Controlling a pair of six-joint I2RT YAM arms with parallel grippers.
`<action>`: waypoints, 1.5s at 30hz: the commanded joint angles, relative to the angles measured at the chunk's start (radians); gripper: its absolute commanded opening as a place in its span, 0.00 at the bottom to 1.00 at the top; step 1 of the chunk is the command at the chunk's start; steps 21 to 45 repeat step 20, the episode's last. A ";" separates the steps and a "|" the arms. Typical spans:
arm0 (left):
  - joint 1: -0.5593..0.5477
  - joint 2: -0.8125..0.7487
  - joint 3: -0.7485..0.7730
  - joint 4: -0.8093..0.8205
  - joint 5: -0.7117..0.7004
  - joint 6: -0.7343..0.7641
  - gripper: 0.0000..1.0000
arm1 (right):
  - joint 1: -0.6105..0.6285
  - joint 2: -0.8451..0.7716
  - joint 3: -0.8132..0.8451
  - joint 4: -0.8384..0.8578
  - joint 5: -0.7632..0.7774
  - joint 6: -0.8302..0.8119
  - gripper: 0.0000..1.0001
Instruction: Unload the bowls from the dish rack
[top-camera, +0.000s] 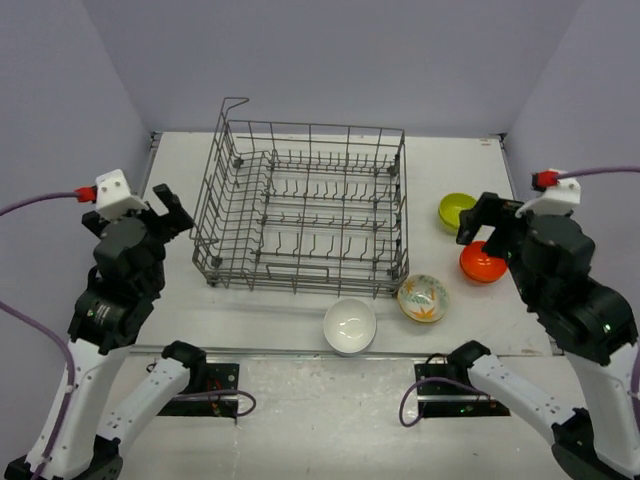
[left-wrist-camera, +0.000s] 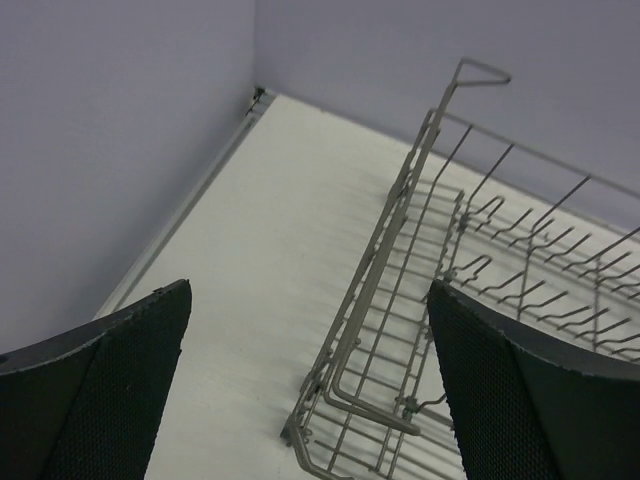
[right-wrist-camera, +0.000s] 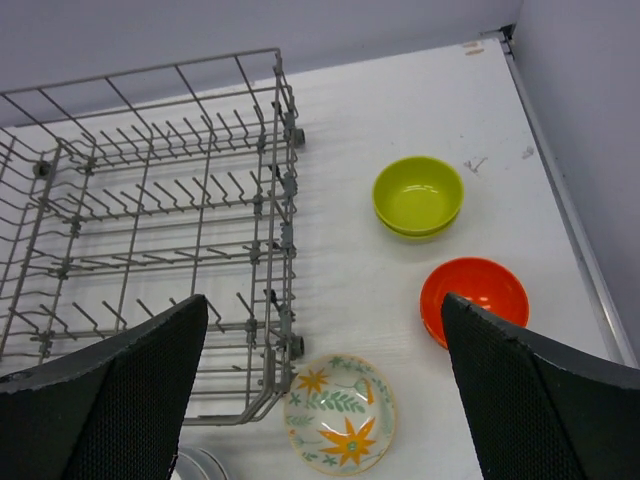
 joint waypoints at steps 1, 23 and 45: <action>0.009 -0.069 0.113 -0.019 0.029 0.057 1.00 | -0.005 -0.170 -0.034 0.037 0.020 -0.062 0.99; 0.009 -0.122 0.026 -0.013 0.068 0.098 1.00 | -0.005 -0.264 -0.186 0.093 0.020 -0.068 0.99; 0.009 -0.122 0.026 -0.013 0.068 0.098 1.00 | -0.005 -0.264 -0.186 0.093 0.020 -0.068 0.99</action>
